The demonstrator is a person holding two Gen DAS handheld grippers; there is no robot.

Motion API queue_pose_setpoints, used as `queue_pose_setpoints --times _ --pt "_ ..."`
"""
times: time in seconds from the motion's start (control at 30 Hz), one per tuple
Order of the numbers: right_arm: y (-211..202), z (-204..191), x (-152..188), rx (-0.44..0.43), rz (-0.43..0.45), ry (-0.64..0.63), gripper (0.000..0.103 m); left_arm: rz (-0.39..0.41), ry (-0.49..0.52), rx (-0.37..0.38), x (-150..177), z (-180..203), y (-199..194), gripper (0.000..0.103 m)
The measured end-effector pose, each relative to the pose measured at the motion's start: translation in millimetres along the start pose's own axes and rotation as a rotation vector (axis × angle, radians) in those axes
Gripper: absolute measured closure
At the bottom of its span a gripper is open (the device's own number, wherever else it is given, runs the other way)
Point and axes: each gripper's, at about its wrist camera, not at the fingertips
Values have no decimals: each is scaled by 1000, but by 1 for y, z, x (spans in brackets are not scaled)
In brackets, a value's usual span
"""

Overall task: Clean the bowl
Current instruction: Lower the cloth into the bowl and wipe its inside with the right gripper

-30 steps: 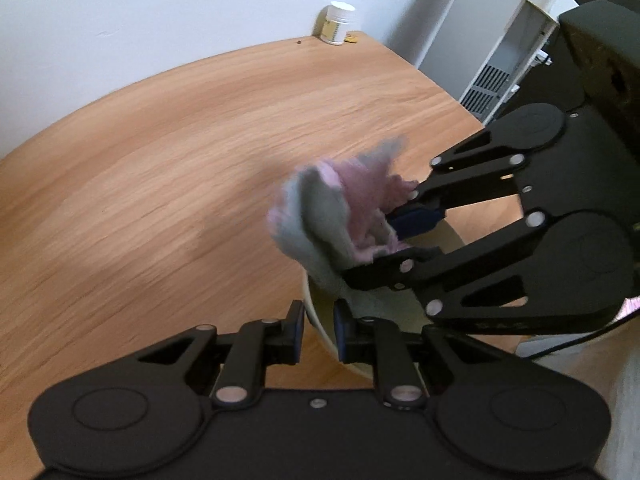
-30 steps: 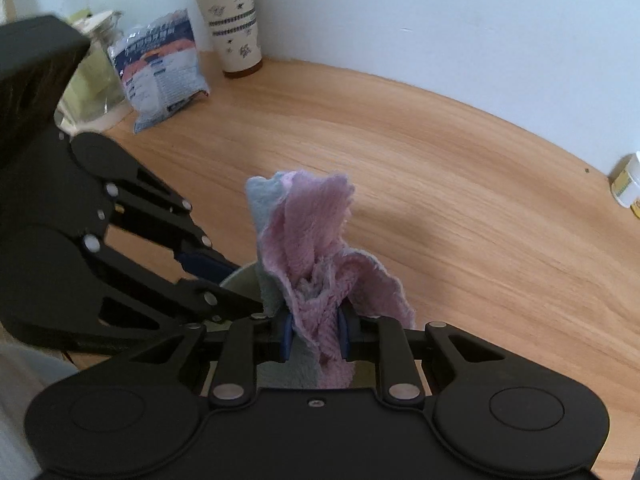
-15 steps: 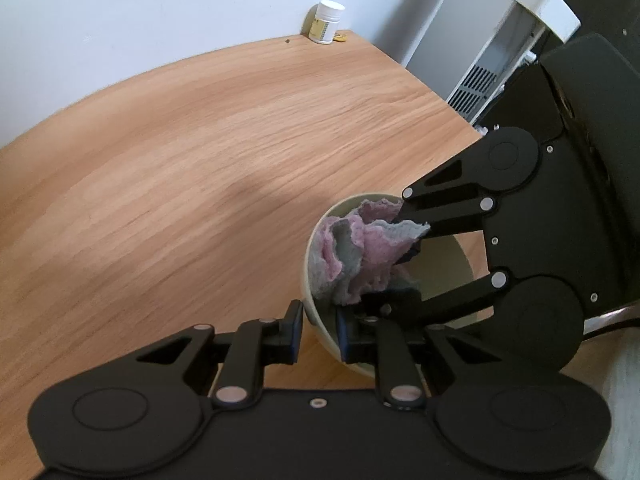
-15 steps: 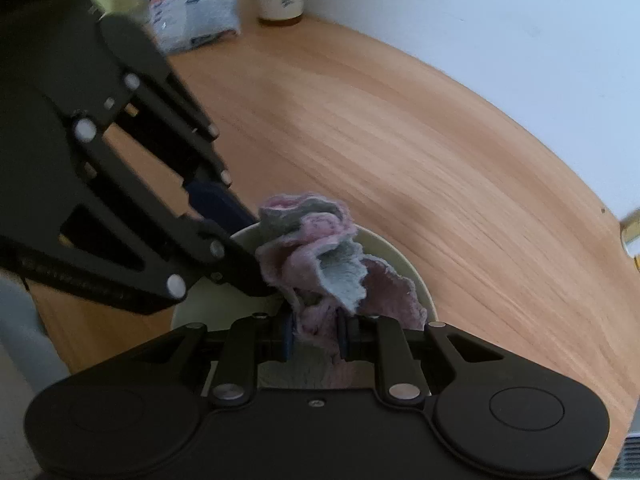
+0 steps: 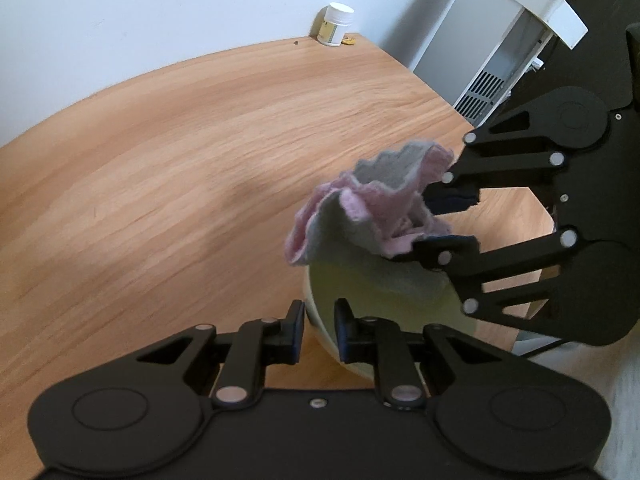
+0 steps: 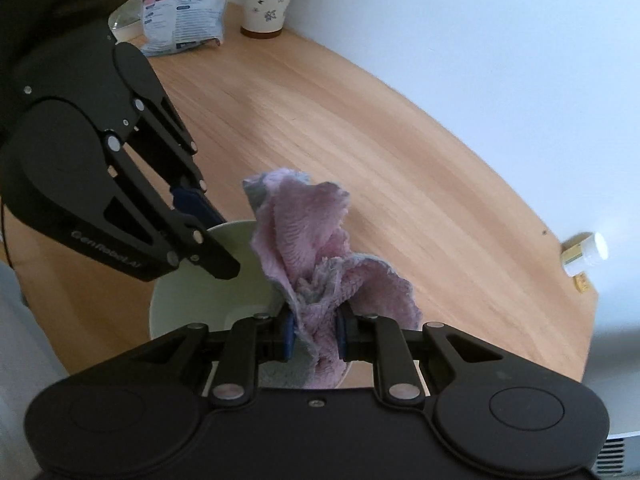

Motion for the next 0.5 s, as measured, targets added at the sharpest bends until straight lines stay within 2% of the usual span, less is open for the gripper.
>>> queue_pose_setpoints --times 0.13,0.33,0.5 --pt "7 -4 -6 27 -3 -9 82 1 15 -12 -1 2 -1 86" --pt "25 -4 -14 -4 -43 -23 82 -4 9 4 -2 1 -2 85" --pt "35 1 -21 -51 -70 -35 82 -4 -34 22 -2 -1 -3 85"
Point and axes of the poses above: each gripper's, at about its wrist camera, not at the fingertips, and y roughly the way its jaws point, z to its right, x to its underside, and after that the axes turned 15 degrees about -z, right-handed
